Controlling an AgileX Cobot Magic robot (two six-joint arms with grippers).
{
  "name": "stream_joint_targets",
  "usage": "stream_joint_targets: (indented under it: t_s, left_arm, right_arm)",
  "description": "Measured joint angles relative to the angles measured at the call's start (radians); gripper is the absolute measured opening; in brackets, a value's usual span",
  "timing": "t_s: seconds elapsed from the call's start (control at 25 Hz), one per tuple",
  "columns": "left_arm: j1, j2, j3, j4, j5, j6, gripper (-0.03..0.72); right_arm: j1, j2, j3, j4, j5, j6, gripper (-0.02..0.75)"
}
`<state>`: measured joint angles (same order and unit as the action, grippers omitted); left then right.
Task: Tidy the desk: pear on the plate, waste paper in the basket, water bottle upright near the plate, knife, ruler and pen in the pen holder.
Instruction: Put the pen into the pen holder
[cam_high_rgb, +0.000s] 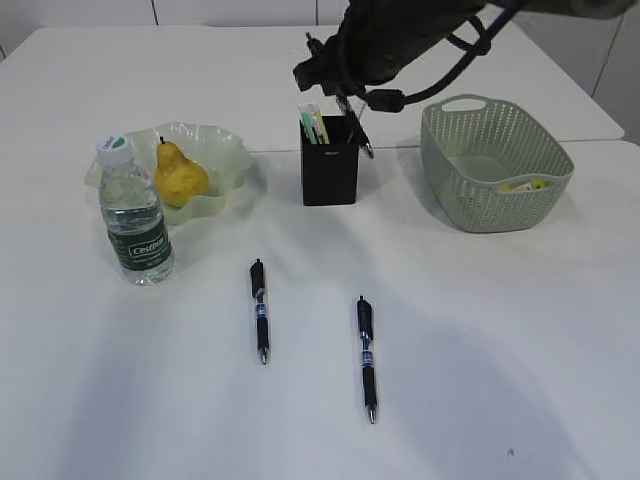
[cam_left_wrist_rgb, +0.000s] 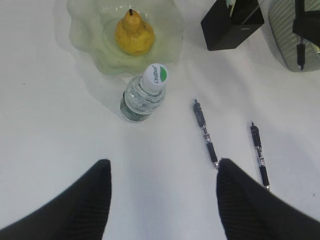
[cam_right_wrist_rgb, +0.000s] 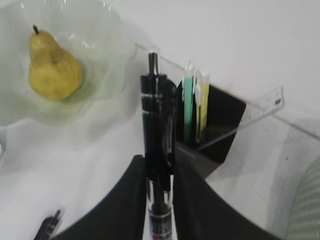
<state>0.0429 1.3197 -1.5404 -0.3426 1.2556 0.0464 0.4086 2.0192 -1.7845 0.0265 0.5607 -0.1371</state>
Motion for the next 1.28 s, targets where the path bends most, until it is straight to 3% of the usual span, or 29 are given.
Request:
stream_joint_targets:
  t_s: [0.24, 0.64, 0.92, 1.28]
  left_arm:
    - [0.000, -0.002, 0.000, 0.000, 0.000, 0.000, 0.467]
    - [0.000, -0.002, 0.000, 0.000, 0.001, 0.000, 0.467]
    - [0.000, -0.005, 0.000, 0.000, 0.001, 0.000, 0.467]
    - [0.000, -0.005, 0.000, 0.000, 0.001, 0.000, 0.467]
  right_arm:
    - [0.000, -0.038, 0.141, -0.002, -0.283, 0.000, 0.143]
    - [0.000, 0.041, 0.149, -0.002, -0.595, 0.000, 0.142]
    - [-0.002, 0.103, 0.146, 0.049, -0.720, 0.000, 0.142]
    - [-0.025, 0.187, 0.036, 0.124, -0.756, 0.000, 0.142]
